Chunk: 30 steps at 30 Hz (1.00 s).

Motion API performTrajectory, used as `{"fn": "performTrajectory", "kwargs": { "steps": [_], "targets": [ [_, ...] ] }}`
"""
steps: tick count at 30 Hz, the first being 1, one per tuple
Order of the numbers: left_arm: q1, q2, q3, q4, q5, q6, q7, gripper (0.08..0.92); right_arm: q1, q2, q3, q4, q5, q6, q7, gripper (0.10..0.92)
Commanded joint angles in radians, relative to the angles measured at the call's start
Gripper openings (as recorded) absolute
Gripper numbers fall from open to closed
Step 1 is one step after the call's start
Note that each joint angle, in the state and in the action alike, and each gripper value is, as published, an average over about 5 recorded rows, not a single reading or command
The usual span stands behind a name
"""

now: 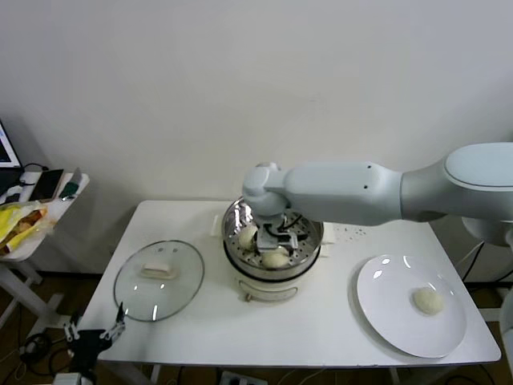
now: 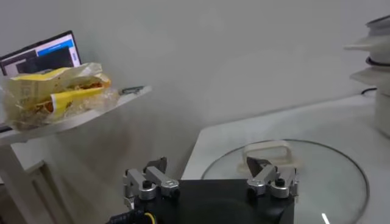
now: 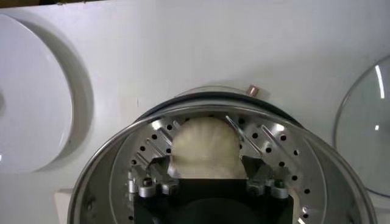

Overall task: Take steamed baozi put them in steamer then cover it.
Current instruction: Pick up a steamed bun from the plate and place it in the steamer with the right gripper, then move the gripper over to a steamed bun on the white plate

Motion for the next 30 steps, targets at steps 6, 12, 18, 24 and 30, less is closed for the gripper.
{"fn": "performTrajectory", "kwargs": {
  "steps": [6, 12, 18, 24, 30],
  "targets": [
    [-0.025, -0.024, 0.016, 0.000, 0.011, 0.004, 0.005, 0.823, 0.115, -0.116, 0.053, 0.013, 0.033, -0.040, 0.031, 0.823],
    [-0.030, -0.017, 0.025, -0.009, 0.016, 0.006, 0.006, 0.823, 0.294, -0.305, -0.081, 0.059, 0.296, -0.292, 0.175, 0.823],
    [-0.044, -0.019, 0.041, -0.019, 0.014, 0.016, -0.007, 0.823, 0.412, -0.520, -0.216, 0.178, 0.666, -0.728, 0.303, 0.823],
    [-0.050, -0.004, 0.047, -0.021, 0.015, 0.020, -0.007, 0.823, 0.330, -0.764, -0.191, 0.238, 0.699, -0.905, 0.290, 0.823],
    [-0.044, 0.003, 0.046, -0.030, 0.017, 0.023, -0.005, 0.823, 0.130, -0.933, -0.078, 0.220, 0.567, -0.887, 0.150, 0.823]
  ]
}}
